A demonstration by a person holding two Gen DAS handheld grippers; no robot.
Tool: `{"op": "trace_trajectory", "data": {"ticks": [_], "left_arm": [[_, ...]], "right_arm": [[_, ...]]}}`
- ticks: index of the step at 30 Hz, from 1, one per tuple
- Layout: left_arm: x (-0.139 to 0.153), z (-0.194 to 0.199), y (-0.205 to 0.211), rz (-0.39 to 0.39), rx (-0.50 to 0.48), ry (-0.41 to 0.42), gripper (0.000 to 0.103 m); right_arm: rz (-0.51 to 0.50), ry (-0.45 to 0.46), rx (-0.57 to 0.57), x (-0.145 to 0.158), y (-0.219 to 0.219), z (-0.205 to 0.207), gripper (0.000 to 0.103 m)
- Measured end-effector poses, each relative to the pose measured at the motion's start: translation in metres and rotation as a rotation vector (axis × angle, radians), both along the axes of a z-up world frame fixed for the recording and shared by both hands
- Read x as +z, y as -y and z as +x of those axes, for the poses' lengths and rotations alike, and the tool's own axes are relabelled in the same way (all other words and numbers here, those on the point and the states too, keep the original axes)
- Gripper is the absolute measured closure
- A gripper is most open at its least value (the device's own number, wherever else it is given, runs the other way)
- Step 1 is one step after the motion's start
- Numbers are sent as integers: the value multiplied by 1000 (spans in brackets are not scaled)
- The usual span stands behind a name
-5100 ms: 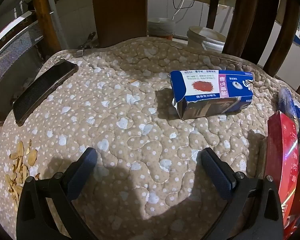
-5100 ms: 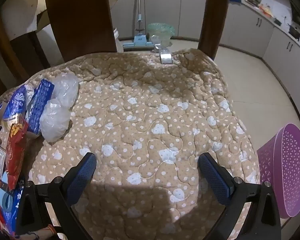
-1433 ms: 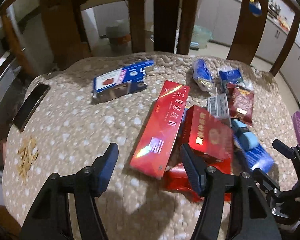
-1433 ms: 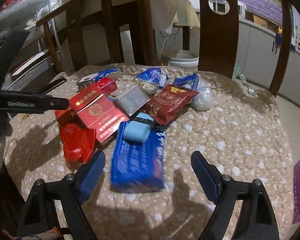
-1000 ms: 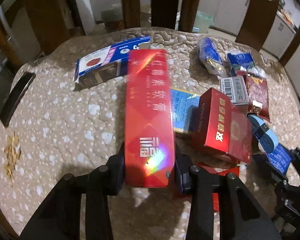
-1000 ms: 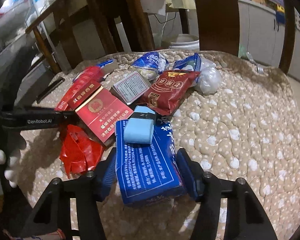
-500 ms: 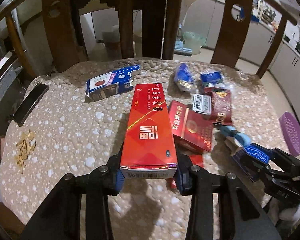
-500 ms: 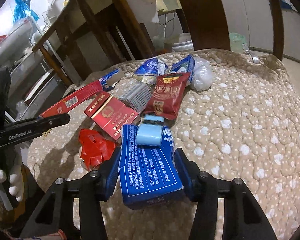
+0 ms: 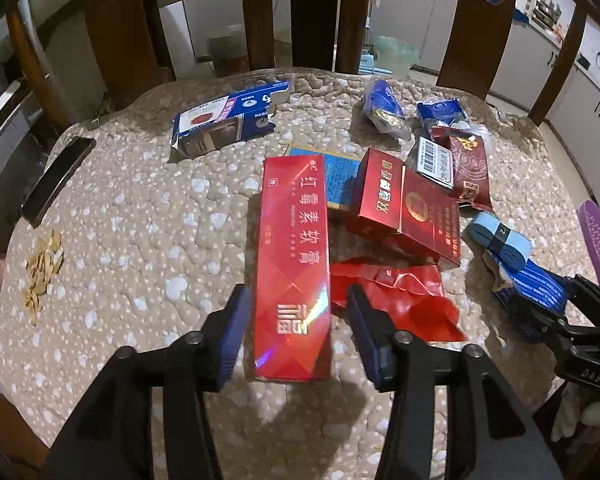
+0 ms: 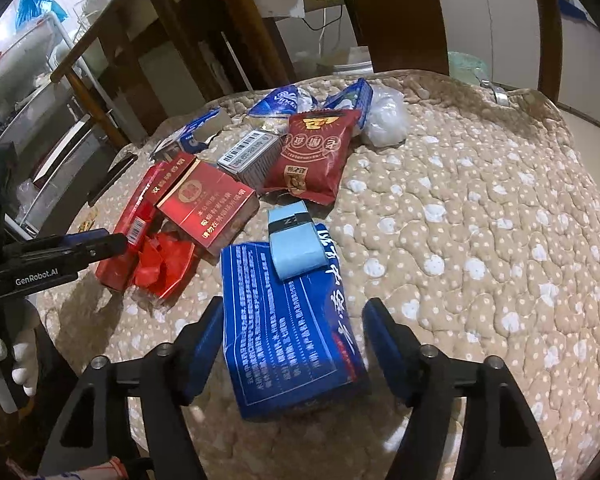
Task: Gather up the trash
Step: 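Grasp the red cigarette box with the left tool while the right grasps the blue box, then carry both boxes to the purple wastebasket and open both tools to drop them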
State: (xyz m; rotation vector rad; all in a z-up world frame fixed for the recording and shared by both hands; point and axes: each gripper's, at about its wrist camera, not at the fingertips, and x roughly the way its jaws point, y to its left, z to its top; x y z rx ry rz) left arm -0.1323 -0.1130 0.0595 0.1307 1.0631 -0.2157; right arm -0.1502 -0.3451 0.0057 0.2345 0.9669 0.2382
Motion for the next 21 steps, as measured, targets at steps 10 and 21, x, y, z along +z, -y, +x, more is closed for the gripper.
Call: {"op": "trace_trajectory", "data": {"ticks": [10, 21], "left_arm": [[-18, 24, -1, -25, 41, -54, 64], [40, -13, -15, -109, 53, 66, 64]], "right_arm": [[-38, 14, 22, -2, -12, 5, 37], [293, 7, 45, 10, 19, -7, 39]]}}
